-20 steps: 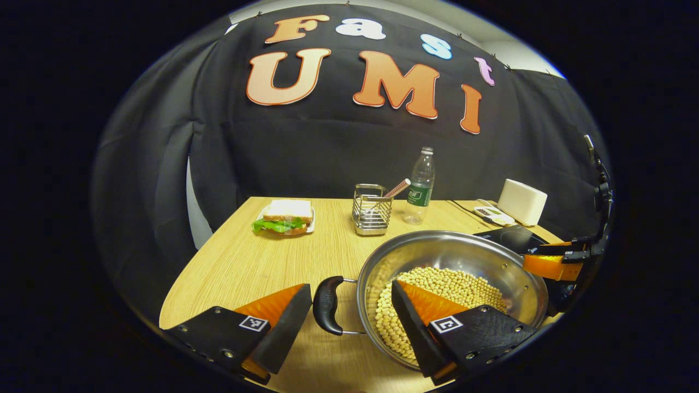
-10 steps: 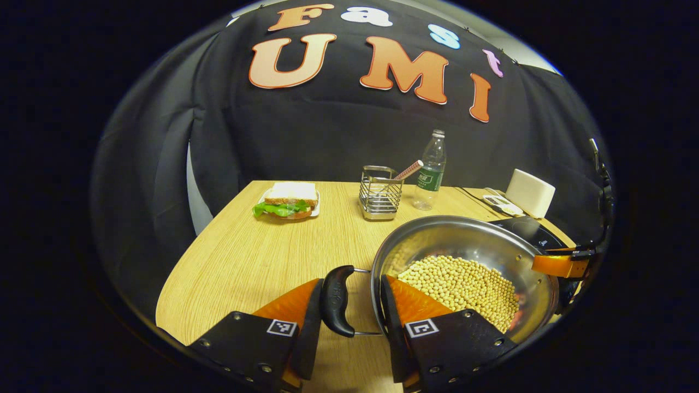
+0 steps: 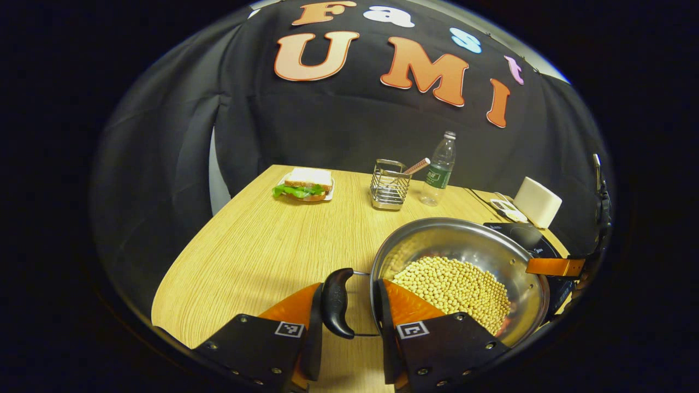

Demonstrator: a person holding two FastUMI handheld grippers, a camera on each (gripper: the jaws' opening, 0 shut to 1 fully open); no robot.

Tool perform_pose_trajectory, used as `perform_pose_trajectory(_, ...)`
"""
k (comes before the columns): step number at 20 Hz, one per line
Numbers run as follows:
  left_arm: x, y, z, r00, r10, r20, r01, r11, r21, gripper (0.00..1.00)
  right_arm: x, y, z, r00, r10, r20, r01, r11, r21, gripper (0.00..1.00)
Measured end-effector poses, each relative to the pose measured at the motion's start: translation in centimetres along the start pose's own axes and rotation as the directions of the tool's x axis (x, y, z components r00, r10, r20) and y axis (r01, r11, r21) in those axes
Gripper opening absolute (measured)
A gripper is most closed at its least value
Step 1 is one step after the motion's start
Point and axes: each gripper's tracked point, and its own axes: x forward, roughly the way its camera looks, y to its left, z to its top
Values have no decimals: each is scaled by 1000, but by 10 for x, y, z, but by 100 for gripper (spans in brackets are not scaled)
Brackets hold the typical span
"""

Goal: First push the handle of the pot to place it horizontally, then grasp the pot with both hands and set it on the induction cooktop.

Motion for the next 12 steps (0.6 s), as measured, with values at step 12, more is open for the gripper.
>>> perform_pose_trajectory(12, -67, -57, 49, 993, 34, 114, -34, 999, -1, 46, -76, -33, 70, 990, 64, 122, -65, 998, 2, 37)
